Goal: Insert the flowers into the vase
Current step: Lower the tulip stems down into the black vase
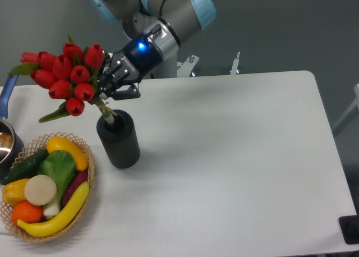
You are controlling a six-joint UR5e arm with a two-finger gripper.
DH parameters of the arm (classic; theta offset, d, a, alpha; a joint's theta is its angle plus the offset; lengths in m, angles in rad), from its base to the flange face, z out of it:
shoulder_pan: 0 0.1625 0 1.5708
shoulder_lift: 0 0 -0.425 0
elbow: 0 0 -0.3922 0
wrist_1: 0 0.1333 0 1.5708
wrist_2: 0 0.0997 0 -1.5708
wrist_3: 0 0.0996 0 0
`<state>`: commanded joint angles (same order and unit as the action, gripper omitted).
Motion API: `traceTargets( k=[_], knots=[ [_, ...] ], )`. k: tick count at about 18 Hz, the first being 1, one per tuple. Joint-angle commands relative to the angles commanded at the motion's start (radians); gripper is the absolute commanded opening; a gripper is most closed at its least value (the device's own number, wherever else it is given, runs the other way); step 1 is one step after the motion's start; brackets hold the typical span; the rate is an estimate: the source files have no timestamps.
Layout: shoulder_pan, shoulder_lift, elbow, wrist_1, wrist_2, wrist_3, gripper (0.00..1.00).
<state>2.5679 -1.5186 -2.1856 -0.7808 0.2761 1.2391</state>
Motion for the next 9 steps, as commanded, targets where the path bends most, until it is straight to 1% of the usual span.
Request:
traceTargets(
  k=[2, 4, 6, 9],
  knots=[
    [0.002, -0.009, -0.029, 0.0, 0.0, 0.055, 0.01],
    [0.005, -0.015, -0.039, 0.0, 0.0, 0.083, 0.02],
    [0.012, -0.04, -0.04, 0.0, 0.0, 0.103, 0.04],
    [0.011, -0.081, -0.051, 0.0, 0.0, 0.164, 0.05]
  ],
)
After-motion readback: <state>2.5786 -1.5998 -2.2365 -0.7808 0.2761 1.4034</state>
